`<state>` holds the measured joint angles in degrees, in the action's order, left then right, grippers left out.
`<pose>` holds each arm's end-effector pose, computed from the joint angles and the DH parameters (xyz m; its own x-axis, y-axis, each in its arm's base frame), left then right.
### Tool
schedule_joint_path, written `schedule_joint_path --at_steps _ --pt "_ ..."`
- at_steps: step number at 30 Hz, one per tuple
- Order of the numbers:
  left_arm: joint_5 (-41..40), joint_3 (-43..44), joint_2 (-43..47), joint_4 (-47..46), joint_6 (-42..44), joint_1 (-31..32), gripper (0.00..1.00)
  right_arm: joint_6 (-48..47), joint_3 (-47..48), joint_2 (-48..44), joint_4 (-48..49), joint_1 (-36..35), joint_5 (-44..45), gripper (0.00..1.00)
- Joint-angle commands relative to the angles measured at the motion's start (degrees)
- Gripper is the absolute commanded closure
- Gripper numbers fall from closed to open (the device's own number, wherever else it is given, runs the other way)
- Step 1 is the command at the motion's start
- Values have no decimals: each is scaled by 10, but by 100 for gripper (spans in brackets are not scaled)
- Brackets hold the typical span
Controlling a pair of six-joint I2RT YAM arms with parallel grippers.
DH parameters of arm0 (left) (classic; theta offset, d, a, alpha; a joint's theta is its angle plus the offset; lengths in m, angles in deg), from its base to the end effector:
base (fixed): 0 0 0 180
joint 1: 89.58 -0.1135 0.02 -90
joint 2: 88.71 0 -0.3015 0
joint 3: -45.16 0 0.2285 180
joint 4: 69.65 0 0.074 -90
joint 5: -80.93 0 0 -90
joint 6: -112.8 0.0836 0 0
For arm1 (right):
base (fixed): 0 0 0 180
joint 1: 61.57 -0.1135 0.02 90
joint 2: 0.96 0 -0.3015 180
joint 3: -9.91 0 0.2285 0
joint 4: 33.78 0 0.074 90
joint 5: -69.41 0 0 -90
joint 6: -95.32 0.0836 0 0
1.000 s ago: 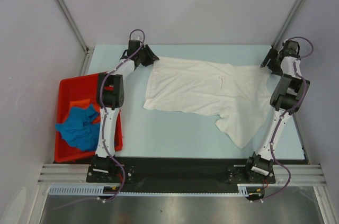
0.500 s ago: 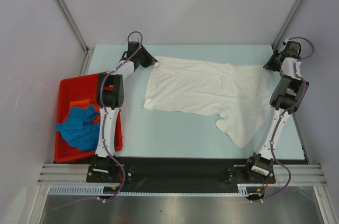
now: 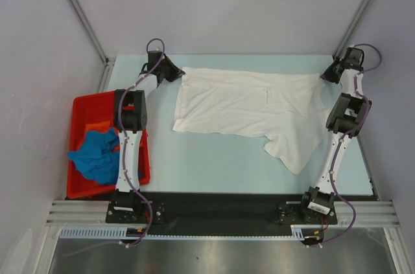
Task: Fold and stack the t-shirts
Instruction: Fold the tshirt
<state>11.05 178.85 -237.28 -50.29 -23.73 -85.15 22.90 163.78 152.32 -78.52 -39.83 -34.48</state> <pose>0.6201 -0.0769 0.1262 -0.6443 -0.6336 -0.4283 -0.1622 0.6605 -0.7331 0.5918 -0.2144 0.1433 -0.5565 0.5376 -0.6335 0.3857 0.8425 0.3761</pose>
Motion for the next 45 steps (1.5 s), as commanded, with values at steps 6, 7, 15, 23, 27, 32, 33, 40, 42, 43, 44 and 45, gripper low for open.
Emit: schedule_joint_path --at_steps 6,7,15,23,27,32,33,40,42,43,44,45 --pt "-27 39 -13 -27 -8 -19 100 60 48 26 75 -22 39 100" --pt "-29 44 -19 -22 -9 -20 100 67 50 32 82 -23 40 100" --pt "-68 82 0 60 55 -18 39 99 96 41 63 -33 47 60" --pt "-141 43 103 158 136 -12 31 104 45 -128 -116 1 100 26" --pt "-141 -10 146 183 138 2 35 86 -36 -223 -213 -9 100 0" --pt "-140 -118 236 182 179 33 41 79 -269 -369 -193 -71 116 0" --pt "-141 -139 253 182 182 37 42 83 -301 -393 -187 -79 105 0" --pt "-168 -354 453 227 206 71 52 98 -571 -612 -142 -111 -24 0" --pt "-189 -412 500 219 206 78 55 91 -651 -666 -125 -135 -40 5" --pt "-196 -460 517 217 206 79 59 85 -674 -690 -123 -146 -40 7" --pt "-219 -480 548 224 202 79 61 82 -697 -736 -126 -157 -38 9" --pt "-225 -496 559 230 201 79 63 81 -732 -756 -141 -183 -21 15"
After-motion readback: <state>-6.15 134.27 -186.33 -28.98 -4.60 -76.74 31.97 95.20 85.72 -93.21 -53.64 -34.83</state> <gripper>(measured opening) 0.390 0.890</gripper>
